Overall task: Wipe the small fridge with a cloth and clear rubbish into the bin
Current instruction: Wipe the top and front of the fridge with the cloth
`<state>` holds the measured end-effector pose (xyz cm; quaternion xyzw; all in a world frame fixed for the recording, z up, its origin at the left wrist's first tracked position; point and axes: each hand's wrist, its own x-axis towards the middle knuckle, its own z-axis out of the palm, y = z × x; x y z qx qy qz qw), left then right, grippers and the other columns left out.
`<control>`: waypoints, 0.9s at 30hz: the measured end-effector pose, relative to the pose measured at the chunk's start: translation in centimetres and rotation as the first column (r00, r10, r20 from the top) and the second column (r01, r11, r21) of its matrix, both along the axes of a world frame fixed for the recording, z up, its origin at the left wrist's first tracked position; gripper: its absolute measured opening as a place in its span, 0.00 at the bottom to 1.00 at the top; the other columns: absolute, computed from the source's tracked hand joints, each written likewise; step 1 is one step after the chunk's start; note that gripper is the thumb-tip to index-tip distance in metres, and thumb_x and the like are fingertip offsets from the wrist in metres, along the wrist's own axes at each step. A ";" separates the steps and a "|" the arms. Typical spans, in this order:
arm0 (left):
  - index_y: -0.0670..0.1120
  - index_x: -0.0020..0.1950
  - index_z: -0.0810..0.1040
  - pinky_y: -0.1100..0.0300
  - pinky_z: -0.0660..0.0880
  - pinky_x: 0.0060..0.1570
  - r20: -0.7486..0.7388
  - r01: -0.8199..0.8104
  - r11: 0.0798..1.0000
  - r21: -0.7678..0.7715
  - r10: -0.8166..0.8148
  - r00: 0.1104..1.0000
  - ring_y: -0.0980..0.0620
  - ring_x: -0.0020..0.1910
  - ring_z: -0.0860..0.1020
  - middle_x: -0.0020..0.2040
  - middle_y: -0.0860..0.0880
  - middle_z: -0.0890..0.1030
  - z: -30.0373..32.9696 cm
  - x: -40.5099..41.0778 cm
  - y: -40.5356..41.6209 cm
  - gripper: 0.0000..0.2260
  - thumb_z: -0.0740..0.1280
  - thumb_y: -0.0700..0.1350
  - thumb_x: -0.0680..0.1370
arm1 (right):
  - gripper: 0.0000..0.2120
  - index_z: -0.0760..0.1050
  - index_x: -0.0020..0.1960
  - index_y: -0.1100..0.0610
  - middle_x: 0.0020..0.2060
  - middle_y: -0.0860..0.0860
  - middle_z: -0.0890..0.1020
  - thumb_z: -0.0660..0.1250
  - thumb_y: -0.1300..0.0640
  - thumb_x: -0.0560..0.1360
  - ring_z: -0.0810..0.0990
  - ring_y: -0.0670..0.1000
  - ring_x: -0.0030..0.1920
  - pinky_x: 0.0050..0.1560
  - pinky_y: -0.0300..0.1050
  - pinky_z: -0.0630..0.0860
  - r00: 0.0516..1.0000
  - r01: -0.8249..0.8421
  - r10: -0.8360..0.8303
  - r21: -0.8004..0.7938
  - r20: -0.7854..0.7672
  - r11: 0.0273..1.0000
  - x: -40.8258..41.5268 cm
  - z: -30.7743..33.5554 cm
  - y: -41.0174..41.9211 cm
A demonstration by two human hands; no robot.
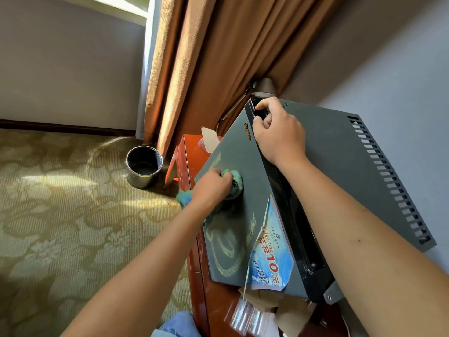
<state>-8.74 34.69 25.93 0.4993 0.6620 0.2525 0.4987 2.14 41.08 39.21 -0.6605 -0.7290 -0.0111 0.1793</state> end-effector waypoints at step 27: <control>0.47 0.42 0.68 0.54 0.64 0.35 0.144 -0.136 0.991 -0.005 0.135 0.980 0.49 0.35 0.71 0.37 0.48 0.72 0.9 1.5 -2.0 0.13 0.56 0.51 0.83 | 0.07 0.71 0.55 0.45 0.35 0.47 0.79 0.60 0.51 0.77 0.78 0.55 0.41 0.42 0.50 0.76 1.000 0.001 -0.001 -0.011 0.007 1.000 -0.1 0.2 -0.3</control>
